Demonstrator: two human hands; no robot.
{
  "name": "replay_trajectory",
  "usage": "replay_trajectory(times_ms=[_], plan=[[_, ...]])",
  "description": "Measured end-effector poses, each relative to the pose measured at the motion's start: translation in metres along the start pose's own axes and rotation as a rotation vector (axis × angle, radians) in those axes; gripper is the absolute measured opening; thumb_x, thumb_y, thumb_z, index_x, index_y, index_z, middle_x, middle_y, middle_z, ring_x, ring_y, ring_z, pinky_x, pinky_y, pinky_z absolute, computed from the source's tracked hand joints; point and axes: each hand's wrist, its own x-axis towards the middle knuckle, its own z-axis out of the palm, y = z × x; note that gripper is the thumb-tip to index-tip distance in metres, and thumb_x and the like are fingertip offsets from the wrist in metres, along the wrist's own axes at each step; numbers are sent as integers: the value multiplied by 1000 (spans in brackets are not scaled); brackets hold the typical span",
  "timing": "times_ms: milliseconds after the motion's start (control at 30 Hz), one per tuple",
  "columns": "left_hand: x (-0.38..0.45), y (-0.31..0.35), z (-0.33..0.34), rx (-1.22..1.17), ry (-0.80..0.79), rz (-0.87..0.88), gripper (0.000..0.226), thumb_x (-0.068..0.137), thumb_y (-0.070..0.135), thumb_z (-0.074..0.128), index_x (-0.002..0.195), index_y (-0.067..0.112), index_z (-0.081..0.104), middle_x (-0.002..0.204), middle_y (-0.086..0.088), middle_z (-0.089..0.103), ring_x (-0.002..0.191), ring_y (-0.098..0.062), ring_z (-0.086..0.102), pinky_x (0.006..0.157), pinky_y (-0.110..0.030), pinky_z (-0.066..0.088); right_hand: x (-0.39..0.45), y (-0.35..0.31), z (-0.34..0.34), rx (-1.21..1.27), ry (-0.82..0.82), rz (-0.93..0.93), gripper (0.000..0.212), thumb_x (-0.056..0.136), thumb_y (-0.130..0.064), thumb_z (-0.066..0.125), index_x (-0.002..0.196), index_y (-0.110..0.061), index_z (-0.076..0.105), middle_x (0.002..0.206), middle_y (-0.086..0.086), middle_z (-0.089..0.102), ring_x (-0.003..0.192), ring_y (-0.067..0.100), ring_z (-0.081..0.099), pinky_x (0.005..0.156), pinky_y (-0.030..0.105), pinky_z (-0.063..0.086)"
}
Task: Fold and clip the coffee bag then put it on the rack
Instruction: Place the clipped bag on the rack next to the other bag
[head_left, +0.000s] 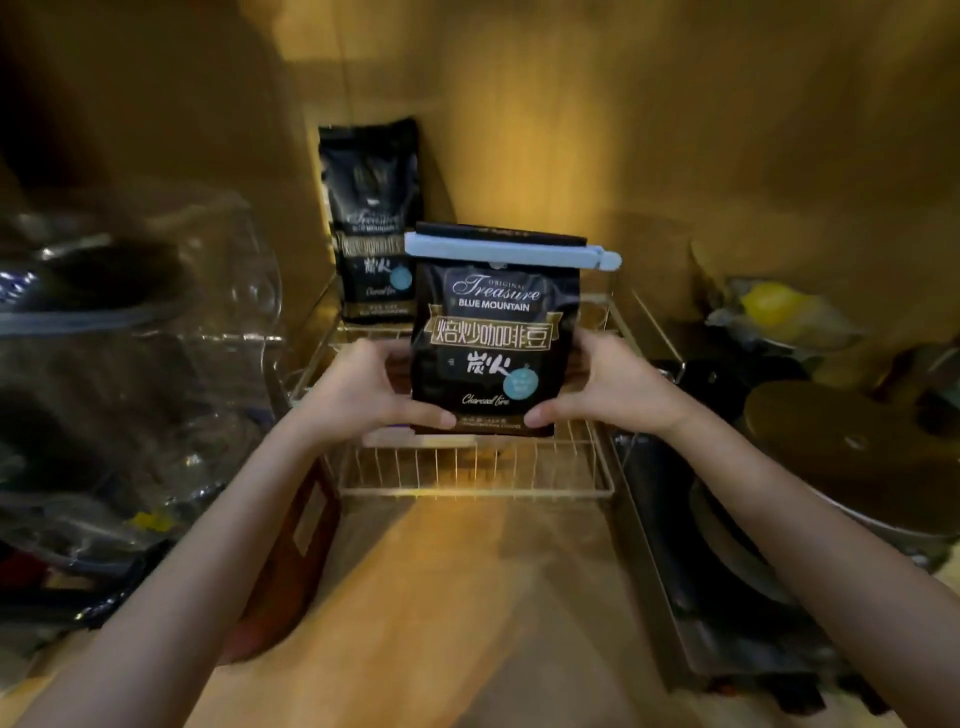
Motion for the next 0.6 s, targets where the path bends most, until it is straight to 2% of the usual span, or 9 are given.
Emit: replay_trajectory(times_ms=[133, 267, 367, 433, 500, 533, 600], plan=[[28, 22, -27, -4, 21, 44, 39, 60, 18, 80, 87, 33, 57, 94, 12, 65, 87, 4, 61, 73, -12, 51, 24, -13, -28, 43, 51, -41, 62, 62, -13, 82, 114, -23, 50, 109, -13, 60, 105, 3, 56, 90, 22, 46], [59, 32, -42, -96, 82, 52, 36, 62, 13, 79, 83, 31, 57, 90, 14, 63, 87, 1, 61, 74, -18, 50, 54, -18, -47, 114, 86, -80, 59, 67, -4, 76, 119, -11, 50, 112, -6, 59, 101, 0, 56, 87, 18, 49], [81, 27, -44, -161, 129, 63, 34, 64, 11, 78, 84, 30, 58, 88, 17, 64, 77, 11, 62, 66, -7, 49, 78, -13, -55, 171, 147, -92, 62, 69, 0, 74, 124, -8, 48, 113, -5, 58, 105, 6, 56, 89, 17, 50], [98, 19, -40, -183, 179, 57, 36, 65, 10, 77, 95, 21, 60, 90, 16, 63, 79, 9, 60, 66, -6, 48, 94, -7, -58, 184, 171, -85, 61, 69, 0, 74, 124, -7, 48, 108, -10, 58, 102, 3, 56, 88, 13, 47], [115, 10, -33, -183, 254, 62, 49, 65, 9, 77, 111, 11, 57, 98, 10, 62, 86, 3, 58, 68, -2, 46, 109, 1, -55, 193, 195, -65, 58, 70, -1, 73, 122, -6, 47, 107, -11, 57, 96, -2, 53, 76, -1, 43], [122, 5, -28, -181, 292, 59, 53, 66, 9, 77, 114, 9, 56, 102, 7, 62, 89, -1, 59, 69, 0, 45, 116, 7, -53, 202, 213, -47, 57, 71, -2, 72, 122, -6, 47, 111, -7, 56, 98, 2, 53, 73, -3, 42], [137, -9, -18, -162, 350, 45, 56, 66, 11, 77, 117, 9, 54, 109, 1, 64, 96, -9, 60, 75, -4, 48, 128, 21, -46, 241, 242, 1, 57, 72, -3, 72, 123, -8, 47, 120, 1, 55, 109, 11, 51, 83, 4, 43]])
